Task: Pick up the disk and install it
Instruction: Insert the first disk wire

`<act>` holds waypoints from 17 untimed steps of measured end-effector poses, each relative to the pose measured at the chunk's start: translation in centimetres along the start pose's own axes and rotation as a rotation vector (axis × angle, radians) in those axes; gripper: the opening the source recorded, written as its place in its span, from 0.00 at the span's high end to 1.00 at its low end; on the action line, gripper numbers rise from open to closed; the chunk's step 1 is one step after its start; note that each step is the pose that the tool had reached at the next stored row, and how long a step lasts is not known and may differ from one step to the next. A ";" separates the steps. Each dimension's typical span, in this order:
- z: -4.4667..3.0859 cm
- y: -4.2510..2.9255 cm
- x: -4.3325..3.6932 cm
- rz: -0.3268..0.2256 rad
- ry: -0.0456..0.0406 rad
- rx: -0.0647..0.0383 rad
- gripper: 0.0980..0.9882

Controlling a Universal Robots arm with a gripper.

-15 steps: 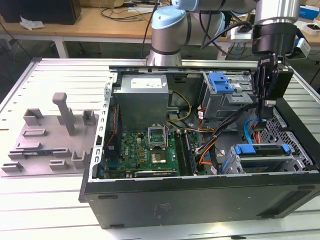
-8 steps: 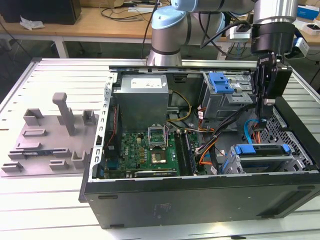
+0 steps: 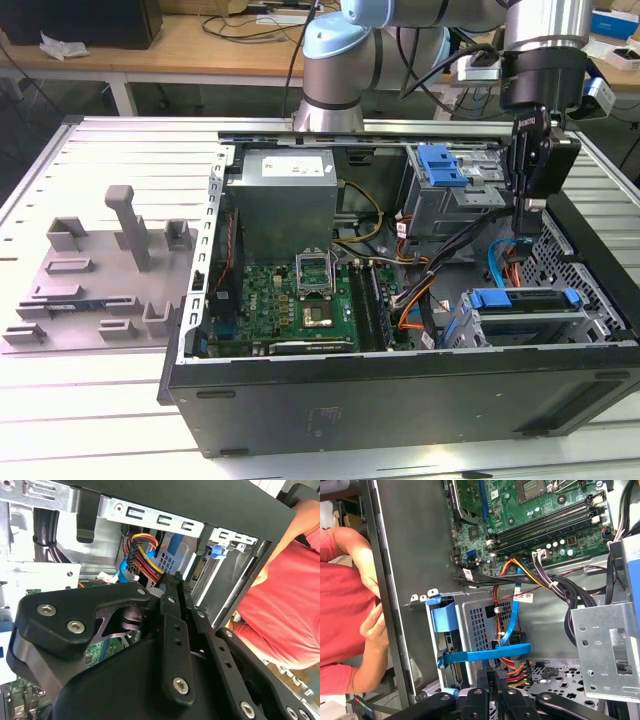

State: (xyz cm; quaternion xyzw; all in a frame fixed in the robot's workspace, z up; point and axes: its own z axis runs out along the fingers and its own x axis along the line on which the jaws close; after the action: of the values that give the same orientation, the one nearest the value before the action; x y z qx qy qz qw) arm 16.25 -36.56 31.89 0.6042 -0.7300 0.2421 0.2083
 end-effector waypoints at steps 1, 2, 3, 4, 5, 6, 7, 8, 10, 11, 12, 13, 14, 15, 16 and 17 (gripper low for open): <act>0.00 0.00 0.00 0.000 0.0003 0.000 0.93; 0.00 0.00 -0.01 0.000 0.0002 0.000 0.93; 0.02 0.00 0.00 0.000 -0.0001 0.000 0.93; 0.10 -0.01 0.09 0.000 -0.0010 0.000 0.93; 0.21 -0.06 0.32 0.000 -0.0073 -0.001 0.93; 0.26 -0.09 0.49 0.000 -0.0142 -0.003 0.93; 0.28 -0.15 0.78 0.000 -0.0259 -0.005 0.93; 0.26 -0.19 1.00 0.000 -0.0318 -0.006 0.93; 0.14 -0.33 1.74 -0.001 -0.0508 -0.009 0.93; 0.14 -0.37 1.98 -0.001 -0.0566 -0.011 0.93; 0.18 -0.41 2.21 -0.001 -0.0627 -0.012 0.93; 0.30 -0.48 2.57 -0.001 -0.0734 -0.014 0.93; 0.45 -0.55 2.94 -0.001 -0.0855 -0.016 0.93; 0.61 -0.63 3.33 -0.001 -0.0978 -0.018 0.93; 0.79 -0.70 3.72 -0.001 -0.1108 -0.021 0.93; 0.93 -0.76 4.05 -0.002 -0.1216 -0.023 0.93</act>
State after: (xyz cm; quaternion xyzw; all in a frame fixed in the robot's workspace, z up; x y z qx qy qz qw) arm 16.25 -40.40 33.64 0.6159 -0.7436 0.1965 0.1706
